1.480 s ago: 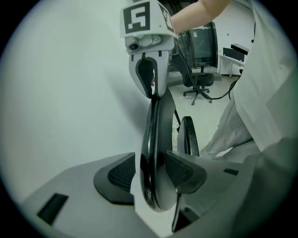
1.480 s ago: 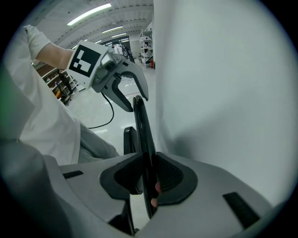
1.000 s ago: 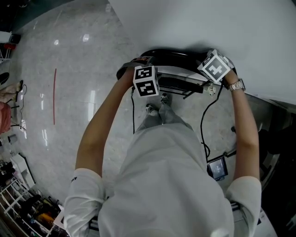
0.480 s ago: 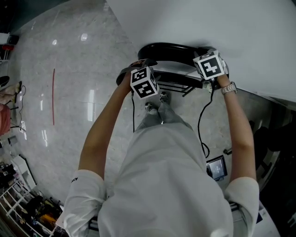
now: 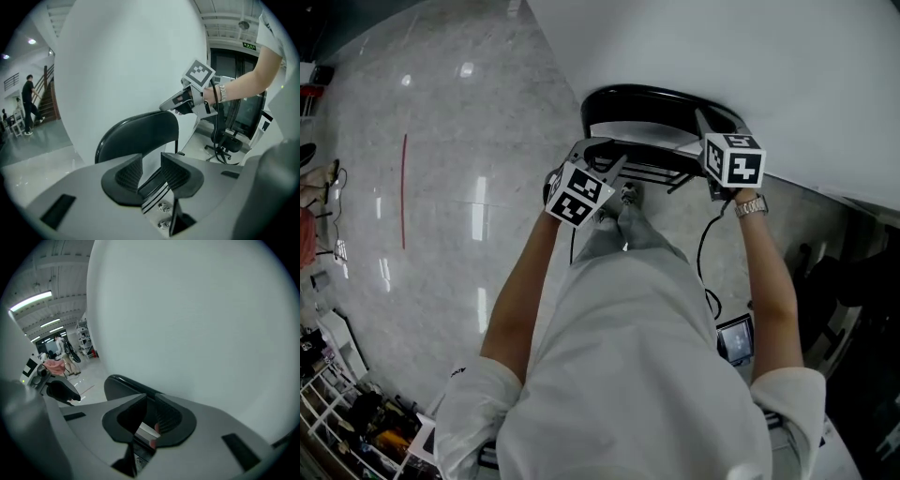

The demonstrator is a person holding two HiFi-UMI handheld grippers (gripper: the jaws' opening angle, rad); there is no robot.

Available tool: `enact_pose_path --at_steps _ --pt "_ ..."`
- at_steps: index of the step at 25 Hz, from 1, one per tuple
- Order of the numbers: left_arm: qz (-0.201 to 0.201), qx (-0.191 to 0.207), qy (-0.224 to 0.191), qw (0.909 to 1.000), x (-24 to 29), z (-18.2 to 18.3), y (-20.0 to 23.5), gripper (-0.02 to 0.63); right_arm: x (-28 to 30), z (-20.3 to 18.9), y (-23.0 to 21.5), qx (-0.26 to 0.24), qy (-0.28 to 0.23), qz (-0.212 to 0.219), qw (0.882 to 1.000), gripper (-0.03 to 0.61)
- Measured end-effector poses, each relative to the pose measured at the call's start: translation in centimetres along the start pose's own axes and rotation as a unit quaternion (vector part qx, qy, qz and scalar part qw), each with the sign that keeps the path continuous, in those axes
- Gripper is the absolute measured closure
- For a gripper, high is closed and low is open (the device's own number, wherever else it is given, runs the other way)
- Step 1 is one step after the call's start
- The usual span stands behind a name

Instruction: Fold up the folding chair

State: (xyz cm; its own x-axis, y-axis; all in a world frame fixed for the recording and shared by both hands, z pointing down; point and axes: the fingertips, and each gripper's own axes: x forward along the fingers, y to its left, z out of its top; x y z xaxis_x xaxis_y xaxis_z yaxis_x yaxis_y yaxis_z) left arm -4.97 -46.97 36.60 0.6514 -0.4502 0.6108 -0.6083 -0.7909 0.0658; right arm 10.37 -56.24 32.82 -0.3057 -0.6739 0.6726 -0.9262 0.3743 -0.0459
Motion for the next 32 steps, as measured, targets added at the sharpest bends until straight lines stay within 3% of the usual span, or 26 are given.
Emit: enact_pose_path --at_steps 4,7,11,13,16,19,21,27,32 --pt "0.021 0.004 -0.02 0.9996 -2.8 -0.9 -0.9 0.482 -1.0 0.2 2.9 0.021 -0.025 0.013 0.999 0.562" --pt "0.04 -0.012 -0.031 0.9987 -5.0 -2.7 -1.2 0.49 -1.9 0.2 5.8 0.004 -0.035 0.03 0.999 0.572" --pt "0.108 -0.087 -0.044 0.9894 -9.4 -5.4 0.8 0.539 -2.8 1.3 9.8 -0.01 -0.057 0.067 0.996 0.573" --pt "0.154 -0.148 -0.062 0.9751 -12.2 -6.5 2.1 0.567 -3.4 2.1 11.6 -0.012 -0.065 0.078 0.995 0.574" --pt "0.226 -0.226 -0.105 0.9417 -16.8 -7.5 4.0 0.59 -4.1 2.6 14.6 0.001 -0.07 0.103 0.992 0.573" --pt "0.287 -0.27 -0.154 0.9061 -20.7 -8.2 5.2 0.603 -4.5 2.5 18.4 0.011 -0.067 0.152 0.986 0.572" --pt "0.321 -0.282 -0.174 0.887 -22.7 -9.1 5.4 0.603 -4.5 2.5 21.2 -0.003 -0.067 0.188 0.98 0.572" --pt "0.372 -0.303 -0.186 0.8575 -27.5 -12.8 4.3 0.603 -5.6 2.1 30.4 -0.057 -0.075 0.277 0.956 0.574" --pt "0.426 -0.339 -0.189 0.8173 -31.9 -16.5 1.4 0.603 -6.8 0.7 35.7 -0.089 -0.074 0.339 0.933 0.574"
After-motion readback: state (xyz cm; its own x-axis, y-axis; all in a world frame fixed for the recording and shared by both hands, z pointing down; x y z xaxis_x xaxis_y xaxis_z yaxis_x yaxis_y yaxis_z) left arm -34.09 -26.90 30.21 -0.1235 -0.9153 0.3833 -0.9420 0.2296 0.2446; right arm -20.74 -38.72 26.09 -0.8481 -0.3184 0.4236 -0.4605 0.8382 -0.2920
